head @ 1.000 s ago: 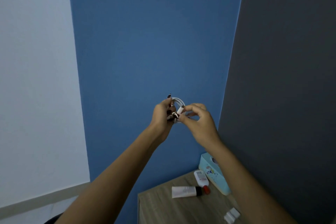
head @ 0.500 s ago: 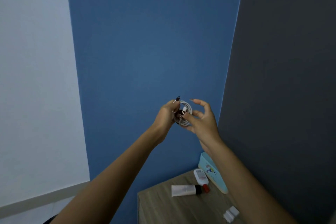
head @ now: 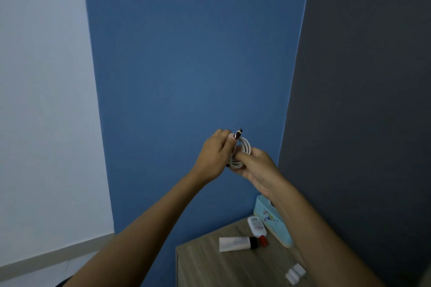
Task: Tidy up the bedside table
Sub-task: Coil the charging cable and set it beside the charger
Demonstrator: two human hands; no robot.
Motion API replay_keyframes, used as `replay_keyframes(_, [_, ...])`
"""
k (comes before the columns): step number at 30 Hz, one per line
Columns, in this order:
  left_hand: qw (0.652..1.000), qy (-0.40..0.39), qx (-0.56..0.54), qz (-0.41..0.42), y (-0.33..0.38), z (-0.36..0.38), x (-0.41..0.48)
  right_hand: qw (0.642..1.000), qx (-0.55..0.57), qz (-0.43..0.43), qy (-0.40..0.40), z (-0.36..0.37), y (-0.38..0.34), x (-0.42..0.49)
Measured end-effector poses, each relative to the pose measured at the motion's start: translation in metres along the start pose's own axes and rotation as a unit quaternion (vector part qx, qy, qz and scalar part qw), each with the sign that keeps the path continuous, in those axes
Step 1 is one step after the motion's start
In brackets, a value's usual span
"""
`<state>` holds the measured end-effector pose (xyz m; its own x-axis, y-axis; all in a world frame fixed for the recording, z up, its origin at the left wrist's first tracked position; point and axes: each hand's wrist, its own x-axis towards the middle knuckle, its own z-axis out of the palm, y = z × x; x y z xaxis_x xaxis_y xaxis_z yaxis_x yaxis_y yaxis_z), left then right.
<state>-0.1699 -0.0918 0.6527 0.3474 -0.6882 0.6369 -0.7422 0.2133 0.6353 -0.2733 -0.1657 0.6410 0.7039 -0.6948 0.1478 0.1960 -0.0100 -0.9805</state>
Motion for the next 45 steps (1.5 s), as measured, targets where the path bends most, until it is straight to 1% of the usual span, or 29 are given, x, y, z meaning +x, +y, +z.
replay_keyframes(4, [0.999,0.015,0.033,0.009,-0.003,0.004,-0.001,0.998,0.064,0.012,-0.022,-0.005,-0.003,-0.002])
replay_keyframes(8, [0.999,0.030,0.021,-0.031,-0.007,0.003,0.001,0.998,0.030,-0.006,-0.056,-0.007,-0.003,-0.008])
replay_keyframes(15, [0.998,0.046,-0.004,-0.052,-0.012,0.008,0.002,0.998,0.036,-0.004,-0.050,-0.008,-0.002,-0.009])
replay_keyframes(19, [0.997,0.032,-0.027,-0.064,-0.015,0.008,0.001,0.998,0.049,0.019,-0.042,-0.011,0.001,-0.007])
replay_keyframes(22, [0.997,-0.001,-0.049,-0.061,-0.012,0.010,-0.001,0.997,0.048,0.044,-0.034,-0.016,0.002,-0.007])
replay_keyframes(25, [0.997,-0.025,-0.050,-0.060,-0.014,0.015,-0.003,0.995,0.051,0.067,-0.045,-0.017,0.005,-0.007])
replay_keyframes(28, [0.996,-0.021,-0.057,-0.059,-0.016,0.017,-0.003,0.991,0.074,0.086,-0.072,-0.021,0.006,-0.009])
replay_keyframes(30, [0.996,-0.016,-0.064,-0.052,-0.018,0.017,-0.002,0.988,0.094,0.097,-0.076,-0.025,0.005,-0.008])
replay_keyframes(34, [0.994,-0.008,-0.089,-0.063,-0.023,0.021,0.002,0.989,0.102,0.101,-0.040,-0.033,0.005,-0.007])
replay_keyframes(36, [0.994,-0.012,-0.090,-0.057,-0.021,0.026,0.001,0.992,0.086,0.090,-0.017,-0.036,0.007,-0.007])
replay_keyframes(40, [0.995,-0.029,-0.088,-0.033,-0.012,0.042,0.000,0.997,-0.005,0.053,0.062,-0.044,0.011,-0.008])
replay_keyframes(43, [0.998,-0.042,-0.043,0.017,-0.010,0.057,0.000,0.988,-0.101,0.023,0.113,-0.050,0.014,-0.006])
replay_keyframes(45, [0.998,-0.041,-0.038,0.038,-0.006,0.063,0.002,0.983,-0.120,0.018,0.136,-0.055,0.016,-0.002])
